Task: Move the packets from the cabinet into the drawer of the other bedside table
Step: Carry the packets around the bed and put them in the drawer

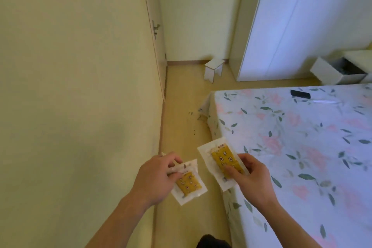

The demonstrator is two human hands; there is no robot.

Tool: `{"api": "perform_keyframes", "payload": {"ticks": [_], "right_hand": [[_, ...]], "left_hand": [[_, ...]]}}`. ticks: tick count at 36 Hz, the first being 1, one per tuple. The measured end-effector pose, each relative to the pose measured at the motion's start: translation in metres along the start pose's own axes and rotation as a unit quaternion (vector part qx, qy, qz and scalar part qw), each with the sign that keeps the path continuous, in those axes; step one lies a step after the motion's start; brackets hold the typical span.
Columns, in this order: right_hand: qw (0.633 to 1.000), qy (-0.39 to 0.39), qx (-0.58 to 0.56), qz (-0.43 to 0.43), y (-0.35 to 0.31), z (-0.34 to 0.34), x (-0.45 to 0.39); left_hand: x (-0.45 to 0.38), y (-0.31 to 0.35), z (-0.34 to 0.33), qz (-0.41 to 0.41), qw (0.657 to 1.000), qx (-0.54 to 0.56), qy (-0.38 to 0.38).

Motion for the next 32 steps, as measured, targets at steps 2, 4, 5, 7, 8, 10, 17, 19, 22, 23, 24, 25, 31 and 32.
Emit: {"api": "perform_keyframes", "payload": {"ticks": [2, 4, 5, 7, 8, 10, 17, 19, 22, 23, 24, 25, 31, 32], "right_hand": [[0.999, 0.034, -0.008, -0.006, -0.004, 0.008, -0.011], [0.997, 0.073, -0.015, -0.011, -0.003, 0.017, -0.025], [0.996, 0.089, -0.018, -0.014, -0.003, 0.02, -0.033], [0.993, 0.113, -0.023, -0.016, -0.004, 0.023, -0.054], [0.992, 0.121, -0.025, -0.018, -0.004, 0.023, -0.065], [0.99, 0.134, -0.023, -0.024, -0.003, 0.022, -0.092], [0.99, 0.132, -0.032, -0.045, -0.005, 0.011, -0.212], [0.991, 0.121, -0.025, -0.052, -0.009, 0.008, -0.251], [0.994, 0.104, -0.003, -0.041, -0.025, 0.003, -0.313], [0.994, 0.1, 0.004, -0.035, -0.032, 0.001, -0.333], [0.995, 0.095, 0.012, -0.031, -0.039, -0.001, -0.353], [0.995, 0.09, 0.018, -0.026, -0.047, -0.004, -0.372], [0.995, 0.085, 0.035, -0.023, -0.072, -0.023, -0.482], [0.995, 0.086, 0.038, -0.027, -0.073, -0.027, -0.499]], "left_hand": [[-0.03, 0.003, 0.008, -0.029, 1.0, 0.005, 0.001], [-0.062, 0.006, 0.014, -0.057, 0.998, 0.004, 0.0], [-0.077, 0.008, 0.017, -0.068, 0.998, 0.004, 0.0], [-0.11, 0.01, 0.022, -0.087, 0.996, 0.004, -0.001], [-0.126, 0.012, 0.024, -0.095, 0.995, 0.003, -0.002], [-0.159, 0.013, 0.027, -0.112, 0.994, -0.003, -0.006], [-0.283, 0.015, 0.039, -0.121, 0.992, -0.004, -0.022], [-0.322, 0.011, 0.046, -0.118, 0.993, -0.004, -0.023], [-0.376, 0.006, 0.062, -0.106, 0.994, 0.002, -0.011], [-0.394, 0.003, 0.068, -0.103, 0.995, 0.004, -0.003], [-0.411, 0.001, 0.074, -0.101, 0.995, 0.006, 0.005], [-0.427, -0.001, 0.079, -0.1, 0.995, 0.008, 0.013], [-0.533, -0.017, 0.107, -0.096, 0.994, 0.038, 0.048], [-0.552, -0.02, 0.111, -0.096, 0.993, 0.045, 0.052]]}}
Point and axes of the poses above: each hand's wrist, its own x-axis away from the middle knuckle, its own z-axis out of the back of the hand, y = z × x, the point moved 3 cm from there along -x, towards the middle knuckle, and after that the axes turned 12 degrees about -x, right-handed, at the moved point
